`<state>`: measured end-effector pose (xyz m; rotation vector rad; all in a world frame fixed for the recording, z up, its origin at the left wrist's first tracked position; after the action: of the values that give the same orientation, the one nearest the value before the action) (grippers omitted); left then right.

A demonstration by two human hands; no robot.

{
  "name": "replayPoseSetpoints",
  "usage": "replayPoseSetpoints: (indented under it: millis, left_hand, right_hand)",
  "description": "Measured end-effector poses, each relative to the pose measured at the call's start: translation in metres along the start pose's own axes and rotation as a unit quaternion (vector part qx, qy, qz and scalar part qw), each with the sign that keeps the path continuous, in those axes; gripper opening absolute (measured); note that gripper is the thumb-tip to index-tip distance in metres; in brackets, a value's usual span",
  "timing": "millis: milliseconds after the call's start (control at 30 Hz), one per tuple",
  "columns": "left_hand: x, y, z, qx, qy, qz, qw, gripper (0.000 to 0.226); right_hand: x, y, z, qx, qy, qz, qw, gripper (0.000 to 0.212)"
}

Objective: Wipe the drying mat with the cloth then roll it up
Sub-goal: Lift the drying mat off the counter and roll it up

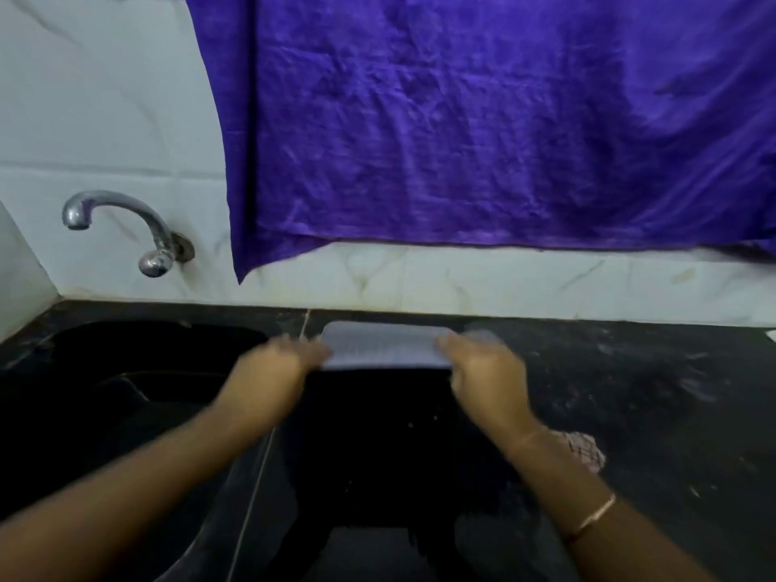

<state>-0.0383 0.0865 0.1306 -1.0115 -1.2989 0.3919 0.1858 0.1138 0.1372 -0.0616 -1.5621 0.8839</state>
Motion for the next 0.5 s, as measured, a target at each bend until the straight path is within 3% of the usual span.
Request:
replayPoseSetpoints:
  millis: [100,233,500]
  left_hand:
    - [-0.082,0.074,-0.001,-0.051,-0.093,0.205,0.973,0.037]
    - [-0.132,0.096,-0.014,-0.105,-0.142,0.221,0.959,0.034]
    - [-0.185,0.109,-0.033,-0.100,-0.064,0.310,0.943,0.063]
  right_hand:
    - [-0.088,0.034,0.005,-0.007,0.049,0.153,0.987,0.050]
    - [-0.154,0.043,0.007,0.013,0.131,0.255,0.958,0.049]
    - [-0.216,0.035,0.022,0.064,0.160,0.399,0.901,0.049]
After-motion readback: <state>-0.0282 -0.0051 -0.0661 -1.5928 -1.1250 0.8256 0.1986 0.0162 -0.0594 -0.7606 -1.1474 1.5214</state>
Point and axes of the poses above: each hand's wrist, its own x-axis towards the middle knuckle, its own y-axis out of the palm, z = x × y, the point moved 8 cm from there along x, towards the middle knuckle, and after that the axes turned 7 degrees about -z, right-handed, at the moved point
